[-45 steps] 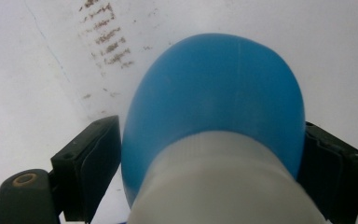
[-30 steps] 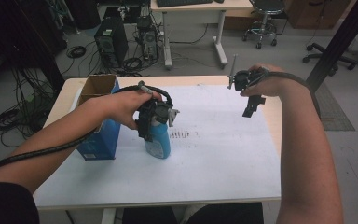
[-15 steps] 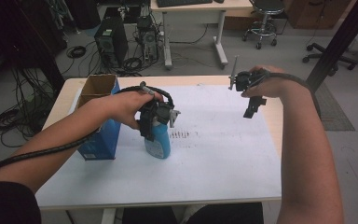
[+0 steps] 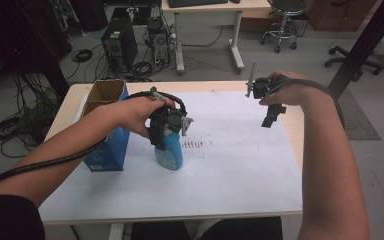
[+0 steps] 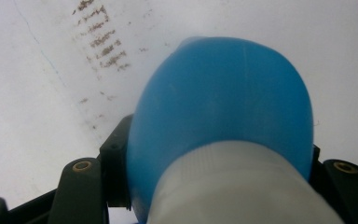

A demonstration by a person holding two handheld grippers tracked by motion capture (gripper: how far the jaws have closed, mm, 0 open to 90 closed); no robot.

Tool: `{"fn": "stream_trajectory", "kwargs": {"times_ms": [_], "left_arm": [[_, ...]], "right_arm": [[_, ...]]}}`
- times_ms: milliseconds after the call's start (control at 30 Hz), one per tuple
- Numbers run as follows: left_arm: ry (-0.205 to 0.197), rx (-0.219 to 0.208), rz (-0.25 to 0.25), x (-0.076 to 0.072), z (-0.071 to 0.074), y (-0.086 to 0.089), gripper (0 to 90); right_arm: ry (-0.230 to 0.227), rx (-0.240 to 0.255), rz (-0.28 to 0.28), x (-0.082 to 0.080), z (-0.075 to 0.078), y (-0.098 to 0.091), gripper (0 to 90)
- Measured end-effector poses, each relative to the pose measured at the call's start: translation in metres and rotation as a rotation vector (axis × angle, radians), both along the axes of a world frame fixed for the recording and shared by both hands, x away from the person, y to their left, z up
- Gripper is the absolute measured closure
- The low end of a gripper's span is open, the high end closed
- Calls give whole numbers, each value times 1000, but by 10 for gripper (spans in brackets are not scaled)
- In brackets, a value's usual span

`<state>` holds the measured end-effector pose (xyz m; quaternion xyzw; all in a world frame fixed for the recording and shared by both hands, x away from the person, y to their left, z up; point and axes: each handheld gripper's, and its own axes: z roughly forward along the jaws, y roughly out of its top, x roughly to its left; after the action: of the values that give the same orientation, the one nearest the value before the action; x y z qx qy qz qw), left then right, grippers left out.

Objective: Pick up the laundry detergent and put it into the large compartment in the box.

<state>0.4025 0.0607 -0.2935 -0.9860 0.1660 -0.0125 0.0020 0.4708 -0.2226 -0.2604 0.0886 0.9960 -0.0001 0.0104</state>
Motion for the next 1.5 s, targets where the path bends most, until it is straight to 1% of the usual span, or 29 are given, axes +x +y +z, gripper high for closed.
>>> {"fn": "stream_trajectory", "kwargs": {"times_ms": [67, 133, 167, 233, 267, 367, 400, 433, 467, 500, 633, 667, 700, 733, 833, 867, 933, 1000, 1033, 1067, 1200, 1233, 1300, 1333, 1367, 1400, 1433, 1467, 1500], "left_arm": [[0, 0, 0, -1, 1, 0, 374], [5, -7, -5, -2, 8, 0, 375], [5, -7, -5, -2, 8, 0, 376], [9, -10, 2, -3, 14, 0, 376], [1, -17, 0, -4, 21, 0, 376], [-4, -17, 3, -5, 26, 0, 376], [-1, -18, 26, -6, 31, -1, 376], [-1, -18, 26, -6, 31, -1, 376], [-14, -12, 21, -7, 37, -2, 376], [-14, -12, 21, -7, 37, -2, 376], [-14, 6, 61, -8, 49, -3, 376], [-12, 9, 76, -8, 51, -3, 376], [-5, 12, 104, -7, 58, -2, 376], [-5, 12, 104, -7, 58, -2, 376], [4, 23, 161, -5, 65, 0, 376], [7, 20, 192, -5, 68, 0, 376], [9, 20, 234, -3, 72, 2, 376], [13, 19, 296, -2, 77, 3, 376], [20, 8, 365, 0, 82, 6, 376], [20, 8, 365, 0, 82, 6, 376], [41, -23, 482, 2, 93, 11, 376], [48, -28, 523, 3, 98, 12, 376], [58, -40, 575, 3, 104, 15, 376], [58, -40, 575, 3, 104, 15, 376], [61, -41, 618, 3, 109, 16, 376], [62, -49, 638, 4, 112, 17, 376], [62, -49, 638, 4, 112, 17, 376], [61, -47, 657, 4, 114, 17, 376], [56, -56, 694, 4, 118, 19, 376]], "right_arm": [[0, 1, 1, 0, 0, 0, 83], [0, 2, 1, 0, 0, 0, 84], [0, 2, 1, 0, 0, 0, 84], [0, 1, 3, 1, 0, 0, 84], [-1, 4, 6, 1, 0, 1, 84], [-1, 3, 7, 1, 0, 2, 84], [-1, 4, 8, 2, 1, 2, 84], [-1, 4, 8, 2, 1, 2, 84], [-3, 4, 13, 2, 1, 3, 85], [-3, 4, 13, 2, 1, 3, 85], [-4, 7, 16, 1, 1, 4, 84], [-4, 6, 19, 1, 2, 4, 84], [-4, 7, 19, 1, 2, 4, 84], [-4, 7, 19, 1, 2, 4, 84], [-4, 7, 20, 1, 2, 4, 84], [-4, 7, 21, 1, 2, 4, 84], [-5, 11, 30, 2, 2, 5, 85], [-4, 8, 28, 2, 2, 5, 85], [-1, 9, 31, 2, 1, 6, 86], [-1, 9, 31, 2, 1, 6, 86], [-1, 9, 42, 4, 2, 10, 86], [-1, 12, 46, 4, 2, 12, 86], [-3, 12, 50, 4, 2, 14, 86], [-3, 12, 50, 4, 2, 14, 86], [-3, 13, 54, 4, 3, 15, 86], [-5, 12, 57, 4, 3, 16, 86], [-5, 12, 57, 4, 3, 16, 86], [-3, 11, 57, 4, 3, 17, 87], [-4, 10, 57, 4, 3, 17, 86]]}}
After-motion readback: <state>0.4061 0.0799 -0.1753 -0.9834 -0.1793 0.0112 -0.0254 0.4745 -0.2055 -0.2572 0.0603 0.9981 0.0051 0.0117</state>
